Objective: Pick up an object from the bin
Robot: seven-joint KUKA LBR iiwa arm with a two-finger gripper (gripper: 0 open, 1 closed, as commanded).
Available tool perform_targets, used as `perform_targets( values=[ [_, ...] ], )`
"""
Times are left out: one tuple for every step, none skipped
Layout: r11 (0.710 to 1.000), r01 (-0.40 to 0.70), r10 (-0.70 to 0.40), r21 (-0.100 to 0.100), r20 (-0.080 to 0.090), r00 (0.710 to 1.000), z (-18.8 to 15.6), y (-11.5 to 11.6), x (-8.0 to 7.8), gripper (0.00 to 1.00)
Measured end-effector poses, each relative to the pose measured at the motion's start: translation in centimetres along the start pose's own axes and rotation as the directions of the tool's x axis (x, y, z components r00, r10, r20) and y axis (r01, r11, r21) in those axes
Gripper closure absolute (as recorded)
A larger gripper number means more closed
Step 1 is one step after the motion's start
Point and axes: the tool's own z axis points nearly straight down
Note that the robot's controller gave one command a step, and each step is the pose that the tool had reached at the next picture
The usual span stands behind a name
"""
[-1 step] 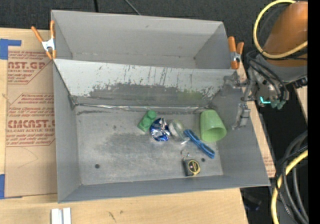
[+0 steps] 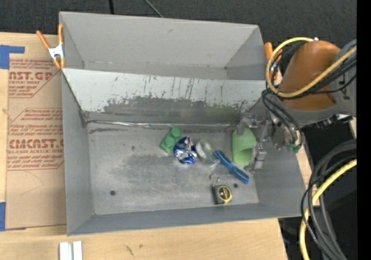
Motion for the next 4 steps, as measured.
perform_targets(
  values=[
    [0.992,-0.122,0.122,-0.008,0.020,0.992,7.6,-1.3,-3.0,0.00],
    [0.966,0.257,-0.257,0.001,0.013,0.966,7.7,-1.7,0.6,0.00],
    [0.965,0.261,-0.260,-0.008,0.010,0.965,7.6,-1.2,0.6,1.00],
    [0.940,0.342,-0.342,0.010,0.016,0.940,-5.9,-0.8,0.6,1.00]
  ],
)
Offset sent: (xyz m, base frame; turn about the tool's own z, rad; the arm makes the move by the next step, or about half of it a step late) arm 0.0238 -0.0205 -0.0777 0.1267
